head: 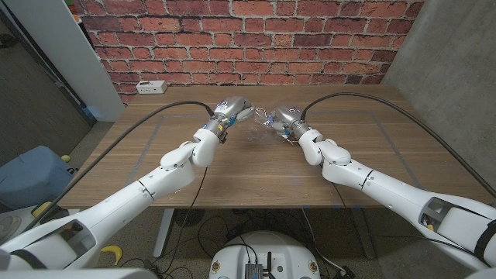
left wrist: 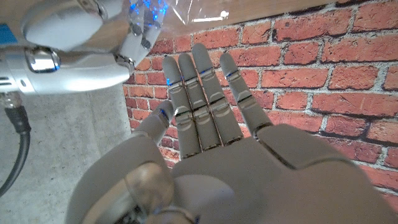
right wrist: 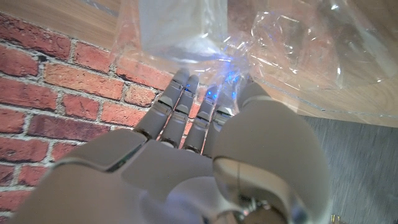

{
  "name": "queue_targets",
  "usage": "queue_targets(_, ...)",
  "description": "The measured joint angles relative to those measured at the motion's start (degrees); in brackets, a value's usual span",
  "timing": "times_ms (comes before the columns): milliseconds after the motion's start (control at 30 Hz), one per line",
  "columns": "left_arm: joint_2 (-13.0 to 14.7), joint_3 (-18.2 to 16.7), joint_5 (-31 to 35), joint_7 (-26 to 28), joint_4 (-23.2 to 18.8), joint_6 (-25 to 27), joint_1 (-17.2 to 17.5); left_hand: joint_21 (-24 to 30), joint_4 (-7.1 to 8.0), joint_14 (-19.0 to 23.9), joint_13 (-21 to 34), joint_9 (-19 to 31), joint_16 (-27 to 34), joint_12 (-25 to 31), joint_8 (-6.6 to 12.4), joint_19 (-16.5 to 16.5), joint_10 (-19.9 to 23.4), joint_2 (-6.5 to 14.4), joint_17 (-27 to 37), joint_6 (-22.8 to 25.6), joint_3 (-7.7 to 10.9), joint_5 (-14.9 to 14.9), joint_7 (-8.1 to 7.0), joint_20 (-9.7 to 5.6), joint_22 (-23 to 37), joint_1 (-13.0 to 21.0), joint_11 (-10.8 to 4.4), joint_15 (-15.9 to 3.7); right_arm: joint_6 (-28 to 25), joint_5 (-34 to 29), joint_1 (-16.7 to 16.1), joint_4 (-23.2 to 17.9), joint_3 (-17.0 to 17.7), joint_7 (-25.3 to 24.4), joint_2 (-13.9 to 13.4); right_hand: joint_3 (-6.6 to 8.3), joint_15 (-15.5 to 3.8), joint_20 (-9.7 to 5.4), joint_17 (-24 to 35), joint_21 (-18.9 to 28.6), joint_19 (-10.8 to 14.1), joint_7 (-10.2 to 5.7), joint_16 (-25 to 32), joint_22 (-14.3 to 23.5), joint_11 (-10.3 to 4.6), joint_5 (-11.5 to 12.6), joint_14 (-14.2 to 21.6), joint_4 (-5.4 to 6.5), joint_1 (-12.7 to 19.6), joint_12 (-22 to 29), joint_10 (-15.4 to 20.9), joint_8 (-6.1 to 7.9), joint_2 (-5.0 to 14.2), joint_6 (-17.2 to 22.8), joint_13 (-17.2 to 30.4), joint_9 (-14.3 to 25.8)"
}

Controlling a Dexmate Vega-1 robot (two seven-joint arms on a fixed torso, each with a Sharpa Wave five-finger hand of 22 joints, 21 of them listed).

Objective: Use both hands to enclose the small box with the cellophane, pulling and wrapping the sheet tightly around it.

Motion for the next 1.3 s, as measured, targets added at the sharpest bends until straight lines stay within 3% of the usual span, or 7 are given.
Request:
queue_targets(267,-0.72,-2.18,-1.60,4.65,1.44,-3.81,1.52,0.00,0.54,-1.19,0.97,0.80,-1.12,-0.21,0.00,-1.61,-1.44,-0.24,-0.16,-1.23,0.54,0.33,-0.15,0.35,0.00,-0.24,-0.22,0.05,-0.67,-0.09,0.62,-0.44,-0.46,4.61,0.48,-1.75,0.46,6.77,-0.86,-4.23,-8.78,-2.63,-3.31,-0.62,-0.01,0.91,-7.78,0.84,-3.18,-1.06,-5.64,-2.28,-0.59,-1.10,-0.30,0.00)
queue_targets(433,-1.23,-2.83,-2.28,5.51,2.13,-4.97,1.74,0.00,0.96,-2.02,1.60,1.05,-2.32,-0.52,0.00,-2.80,-2.90,-0.46,-1.06,-2.32,0.96,0.33,-0.48,0.44,0.00,-0.46,-0.42,0.26,-1.04,2.09,0.94,-1.10,-0.03,8.77,0.31,-6.85,0.64,10.59,-1.58,-6.53,-13.34,-0.05,-4.36,-0.69,3.49,1.88,-12.51,4.83,-15.46,-1.09,-10.50,-4.06,-5.45,-12.29,-0.35,-0.09)
queue_targets(600,-1.53,-3.09,-2.86,5.27,2.46,-5.19,1.74,0.44,1.33,-4.43,2.14,-0.05,-5.26,-1.87,-2.14,-4.85,-6.20,-1.68,-3.26,-5.91,1.33,0.66,-2.43,0.67,-0.39,-1.71,-0.48,-0.05,-1.09,4.49,1.33,-1.71,0.56,12.34,-0.24,-13.28,1.01,12.92,-1.65,-7.38,-20.18,-0.22,-4.75,-0.69,4.78,4.28,-19.40,8.73,-27.42,-1.09,-17.36,-4.06,-11.31,-23.65,-0.13,0.10)
queue_targets(800,-1.69,-3.13,-3.34,3.10,2.47,-3.73,1.29,-0.33,0.94,-10.74,0.45,-2.20,-10.00,-5.72,-6.28,-9.86,-11.26,-2.41,-6.61,-11.85,1.72,0.99,-4.35,1.81,-1.58,-3.21,-0.26,0.76,-1.78,7.61,2.31,-2.76,1.06,18.04,-1.14,-19.75,3.64,13.73,-1.75,-7.79,-28.38,-0.41,-4.75,-0.86,6.15,6.03,-26.45,11.25,-35.12,-1.09,-23.98,-4.06,-16.31,-34.82,-0.14,0.19)
queue_targets(1033,-1.70,-2.32,-3.54,-2.65,1.93,1.86,-0.13,-5.02,-0.80,-28.14,-3.73,-6.89,-17.35,-13.28,-14.33,-21.27,-22.95,-3.72,-10.94,-22.99,0.56,0.77,-7.47,4.84,-4.42,-6.31,-0.86,2.56,-2.91,9.73,3.30,-4.15,0.86,23.12,-2.18,-24.81,5.75,14.27,-1.84,-7.80,-36.17,-3.10,-4.75,-0.86,6.89,7.93,-32.53,11.87,-37.46,-1.09,-31.33,-4.06,-17.04,-46.79,-0.09,0.03)
queue_targets(1167,-1.56,-1.40,-3.32,-7.15,1.77,5.69,-1.23,-7.57,-1.27,-36.21,-5.89,-9.08,-18.01,-15.36,-15.66,-26.26,-29.69,-4.47,-12.28,-28.87,-1.60,-0.23,-9.10,4.73,-5.19,-7.95,-1.86,3.03,-3.76,9.31,3.78,-5.57,-0.24,24.63,-2.80,-25.40,6.80,14.36,-2.11,-7.79,-38.31,-7.14,-4.75,-0.86,6.10,9.00,-34.62,11.33,-35.44,-1.09,-34.98,-4.06,-15.02,-51.05,-0.09,0.01)
queue_targets(1300,-1.56,-1.40,-3.23,-10.69,1.77,7.90,-1.23,-10.17,-1.80,-43.63,-8.14,-10.99,-18.01,-15.51,-15.98,-30.93,-37.55,-5.10,-12.88,-37.43,-3.53,-0.89,-11.71,4.67,-5.47,-9.29,-2.27,4.24,-3.76,9.31,4.06,-6.93,-1.54,24.63,-3.40,-24.74,7.53,14.43,-2.38,-7.80,-40.06,-7.74,-4.75,-0.86,5.54,9.83,-37.05,10.54,-32.95,-1.09,-37.52,-3.33,-13.29,-51.64,-0.09,-0.08)
